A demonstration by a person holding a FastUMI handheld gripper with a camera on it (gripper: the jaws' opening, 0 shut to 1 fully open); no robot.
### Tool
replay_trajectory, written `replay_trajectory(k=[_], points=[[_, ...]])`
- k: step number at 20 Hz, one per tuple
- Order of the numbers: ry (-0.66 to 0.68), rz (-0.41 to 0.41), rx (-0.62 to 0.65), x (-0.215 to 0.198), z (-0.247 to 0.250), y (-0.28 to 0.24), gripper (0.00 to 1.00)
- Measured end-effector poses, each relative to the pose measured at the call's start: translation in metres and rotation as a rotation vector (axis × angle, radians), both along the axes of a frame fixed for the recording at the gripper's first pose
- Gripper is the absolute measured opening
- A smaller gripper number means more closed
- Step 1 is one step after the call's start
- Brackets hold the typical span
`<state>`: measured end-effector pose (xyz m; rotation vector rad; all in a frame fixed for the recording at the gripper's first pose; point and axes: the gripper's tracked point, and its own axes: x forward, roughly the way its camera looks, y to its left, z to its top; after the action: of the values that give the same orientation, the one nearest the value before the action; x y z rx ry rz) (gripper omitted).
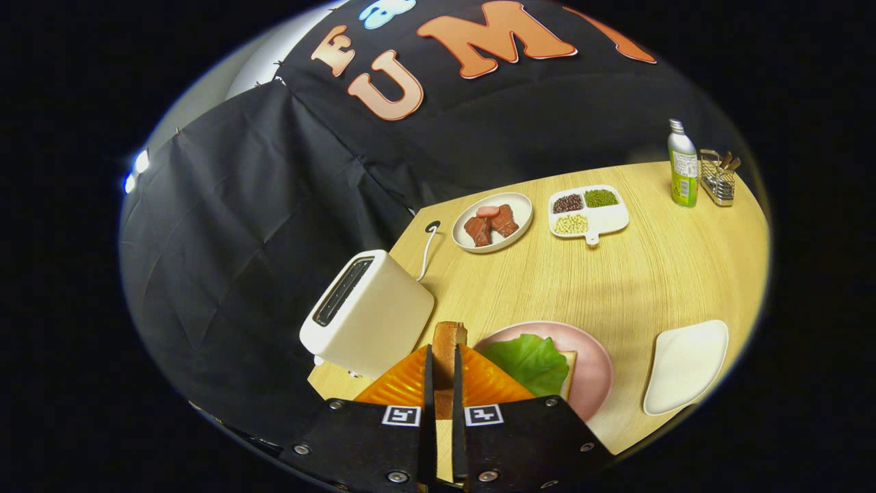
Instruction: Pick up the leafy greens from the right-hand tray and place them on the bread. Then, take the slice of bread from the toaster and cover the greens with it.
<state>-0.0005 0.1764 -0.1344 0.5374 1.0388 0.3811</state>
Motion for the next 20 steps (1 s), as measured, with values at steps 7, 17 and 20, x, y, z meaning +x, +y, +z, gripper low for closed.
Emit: replay_trajectory(k=[7,17,20], points=[[0.053,-0.006,-0.001,-0.021,-0.032,-0.018,0.09],[0.09,-0.037,-0.03,-0.03,-0.067,-0.052,0.09],[0.09,-0.04,-0.038,-0.032,-0.074,-0.058,0.11]])
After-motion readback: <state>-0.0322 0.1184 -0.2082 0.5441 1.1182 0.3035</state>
